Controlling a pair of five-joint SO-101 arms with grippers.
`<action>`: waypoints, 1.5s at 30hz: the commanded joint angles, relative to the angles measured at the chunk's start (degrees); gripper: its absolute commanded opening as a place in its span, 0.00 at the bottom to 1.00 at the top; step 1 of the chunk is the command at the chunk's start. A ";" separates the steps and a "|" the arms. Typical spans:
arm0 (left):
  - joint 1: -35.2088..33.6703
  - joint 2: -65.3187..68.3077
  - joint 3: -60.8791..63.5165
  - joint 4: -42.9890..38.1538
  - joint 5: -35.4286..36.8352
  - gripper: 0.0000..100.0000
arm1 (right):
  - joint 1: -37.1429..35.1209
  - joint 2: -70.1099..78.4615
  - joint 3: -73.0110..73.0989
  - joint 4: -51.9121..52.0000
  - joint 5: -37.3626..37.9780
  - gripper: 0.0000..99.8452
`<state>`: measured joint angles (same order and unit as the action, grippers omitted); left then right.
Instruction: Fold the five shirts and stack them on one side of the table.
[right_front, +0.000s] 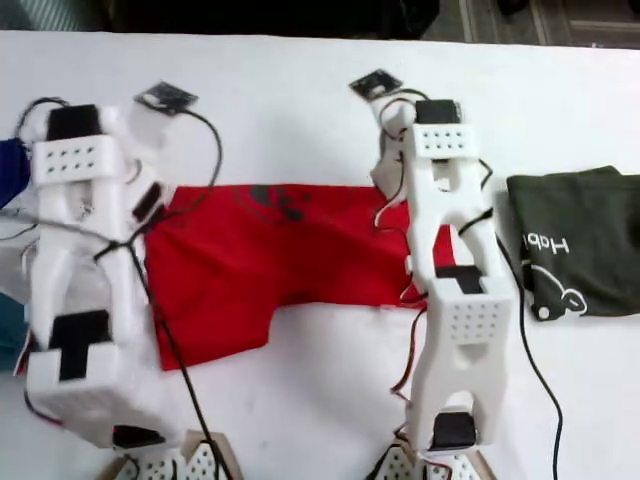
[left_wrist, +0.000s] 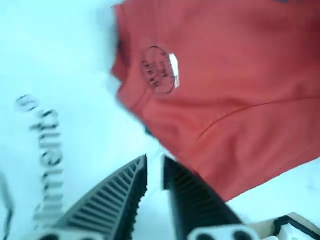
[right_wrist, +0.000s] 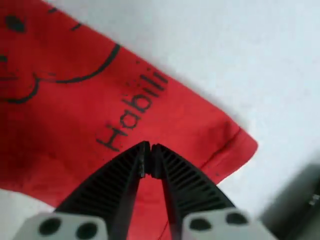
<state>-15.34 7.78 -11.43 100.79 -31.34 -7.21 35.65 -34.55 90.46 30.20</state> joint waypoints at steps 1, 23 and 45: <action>-2.42 -8.40 -2.29 0.53 0.70 0.15 | -1.45 -4.88 -2.46 5.41 -0.18 0.02; -28.44 -22.46 -2.46 1.14 0.70 0.15 | 7.96 19.03 -14.86 -17.80 -0.09 0.02; -38.29 -25.98 -2.37 -1.05 1.23 0.15 | -4.44 0.84 -22.07 8.57 0.35 0.02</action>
<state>-50.95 -16.66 -11.96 101.32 -30.46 -8.18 47.16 -64.26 98.81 30.20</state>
